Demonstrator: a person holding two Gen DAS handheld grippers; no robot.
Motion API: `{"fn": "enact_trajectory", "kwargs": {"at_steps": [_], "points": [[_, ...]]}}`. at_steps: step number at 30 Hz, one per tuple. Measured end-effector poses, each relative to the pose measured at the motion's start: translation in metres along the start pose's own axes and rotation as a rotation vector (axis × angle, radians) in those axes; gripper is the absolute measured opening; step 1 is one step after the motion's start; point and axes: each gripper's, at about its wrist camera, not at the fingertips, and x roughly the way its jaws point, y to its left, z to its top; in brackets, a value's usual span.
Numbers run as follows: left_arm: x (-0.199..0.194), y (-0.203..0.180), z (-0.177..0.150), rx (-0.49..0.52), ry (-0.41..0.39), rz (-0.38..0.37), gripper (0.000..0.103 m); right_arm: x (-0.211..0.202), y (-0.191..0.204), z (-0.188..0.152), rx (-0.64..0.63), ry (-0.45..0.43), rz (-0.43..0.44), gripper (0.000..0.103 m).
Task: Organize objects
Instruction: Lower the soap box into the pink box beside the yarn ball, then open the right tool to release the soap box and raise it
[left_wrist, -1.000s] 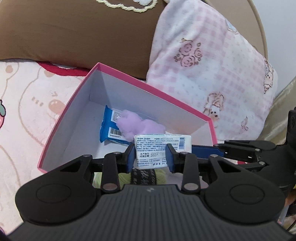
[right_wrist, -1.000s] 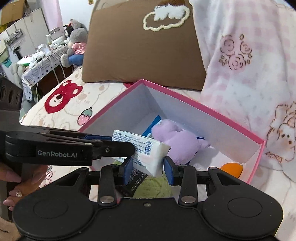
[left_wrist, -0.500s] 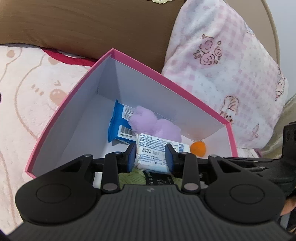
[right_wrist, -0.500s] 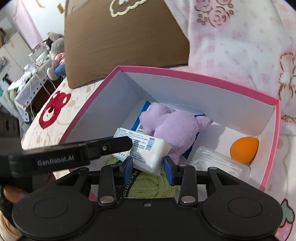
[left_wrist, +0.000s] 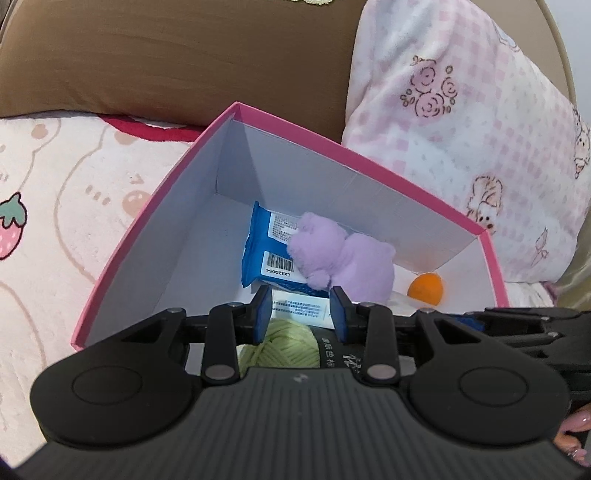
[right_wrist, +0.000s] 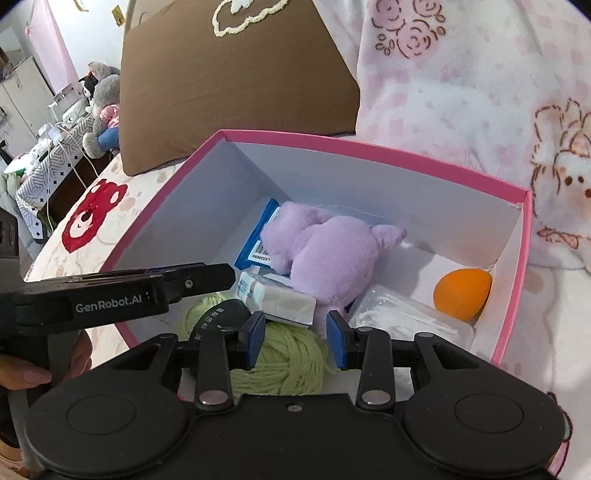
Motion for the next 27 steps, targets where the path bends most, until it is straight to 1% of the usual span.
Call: {"fn": "enact_trajectory", "kwargs": {"at_steps": [7, 12, 16, 18, 20, 22, 25, 27], "points": [[-0.008, -0.003, 0.0, 0.016, 0.004, 0.035, 0.033, -0.024, 0.0, -0.011, -0.026, -0.038, -0.017, 0.042], [-0.03, -0.018, -0.005, 0.048, -0.014, 0.055, 0.033, -0.049, 0.007, -0.022, -0.053, -0.083, -0.025, 0.042], [-0.043, -0.031, -0.014, 0.057, -0.002, 0.076, 0.033, -0.071, 0.016, -0.028, -0.091, -0.114, -0.025, 0.043], [-0.051, -0.042, -0.019, 0.08, 0.001, 0.078, 0.033, -0.082, 0.021, -0.031, -0.116, -0.122, -0.04, 0.043], [-0.059, -0.051, -0.021, 0.095, 0.004, 0.082, 0.033, -0.095, 0.026, -0.035, -0.136, -0.149, -0.07, 0.043], [-0.072, -0.06, -0.024, 0.101, 0.0, 0.088, 0.033, -0.106, 0.03, -0.041, -0.133, -0.177, -0.089, 0.044], [-0.089, -0.071, -0.027, 0.105, 0.017, 0.112, 0.033, -0.123, 0.032, -0.049, -0.099, -0.197, -0.077, 0.044], [-0.102, -0.079, -0.029, 0.105, 0.023, 0.113, 0.033, -0.134, 0.034, -0.052, -0.081, -0.207, -0.075, 0.044]]}}
